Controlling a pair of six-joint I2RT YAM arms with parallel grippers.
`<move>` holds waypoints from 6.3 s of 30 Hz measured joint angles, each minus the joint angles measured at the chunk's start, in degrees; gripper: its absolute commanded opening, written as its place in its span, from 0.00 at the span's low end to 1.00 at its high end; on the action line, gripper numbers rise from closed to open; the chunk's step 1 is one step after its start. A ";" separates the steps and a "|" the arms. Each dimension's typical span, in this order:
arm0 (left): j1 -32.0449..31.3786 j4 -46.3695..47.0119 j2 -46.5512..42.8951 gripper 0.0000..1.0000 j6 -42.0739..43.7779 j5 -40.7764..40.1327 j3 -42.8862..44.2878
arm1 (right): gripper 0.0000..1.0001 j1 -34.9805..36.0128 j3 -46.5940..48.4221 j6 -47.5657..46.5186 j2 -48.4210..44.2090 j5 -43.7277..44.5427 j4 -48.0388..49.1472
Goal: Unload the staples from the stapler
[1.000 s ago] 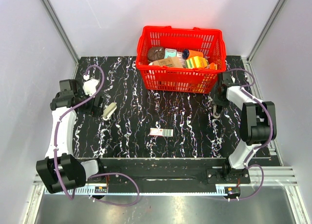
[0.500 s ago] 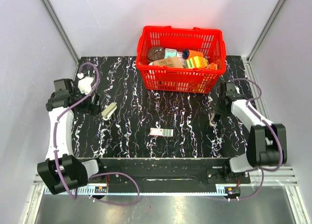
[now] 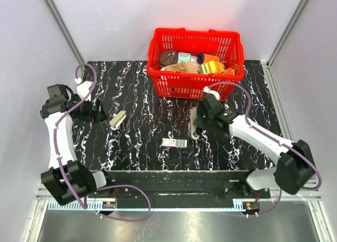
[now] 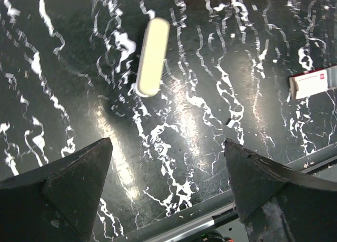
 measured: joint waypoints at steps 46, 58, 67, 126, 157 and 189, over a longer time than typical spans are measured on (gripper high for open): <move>-18.45 10.75 10.56 0.81 12.44 16.61 -9.38 | 0.00 23.34 19.41 19.71 34.75 9.79 46.88; -20.85 12.20 12.55 0.53 12.20 18.25 -9.38 | 0.00 23.82 17.77 20.22 34.56 9.84 49.70; -21.11 12.52 13.64 0.22 10.60 18.12 -9.38 | 0.00 24.26 16.33 20.46 34.18 10.27 50.42; -39.28 61.37 4.13 0.00 31.17 -24.83 -33.14 | 0.00 16.70 -2.67 -3.10 13.14 -14.62 36.13; -41.31 23.78 3.48 0.68 5.18 6.84 -14.64 | 0.00 16.04 7.26 -1.29 17.11 -7.56 37.53; -10.10 -0.26 6.27 0.72 15.43 11.52 -4.44 | 0.00 16.35 42.16 -23.54 51.58 1.49 20.39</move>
